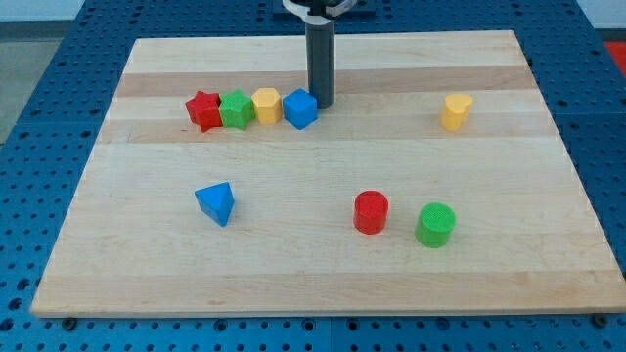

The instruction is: Push the yellow heart bottom to the yellow hexagon

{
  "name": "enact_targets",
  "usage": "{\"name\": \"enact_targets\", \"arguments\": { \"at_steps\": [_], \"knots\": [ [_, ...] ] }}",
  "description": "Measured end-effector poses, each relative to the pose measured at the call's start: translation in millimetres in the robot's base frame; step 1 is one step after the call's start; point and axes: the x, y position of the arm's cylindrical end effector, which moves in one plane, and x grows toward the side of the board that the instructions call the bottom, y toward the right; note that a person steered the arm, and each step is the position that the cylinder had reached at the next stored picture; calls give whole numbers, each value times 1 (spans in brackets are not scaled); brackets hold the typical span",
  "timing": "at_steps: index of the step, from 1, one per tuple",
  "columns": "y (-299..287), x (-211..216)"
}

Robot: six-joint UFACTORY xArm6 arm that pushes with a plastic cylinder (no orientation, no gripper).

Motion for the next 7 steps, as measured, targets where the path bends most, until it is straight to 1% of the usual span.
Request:
{"name": "enact_targets", "arguments": {
  "at_steps": [1,2,3,4,5,6,7],
  "knots": [
    [18,-3],
    [19,-28],
    [65,-40],
    [174,-37],
    [258,-12],
    [264,8],
    [253,9]
  ]
}}
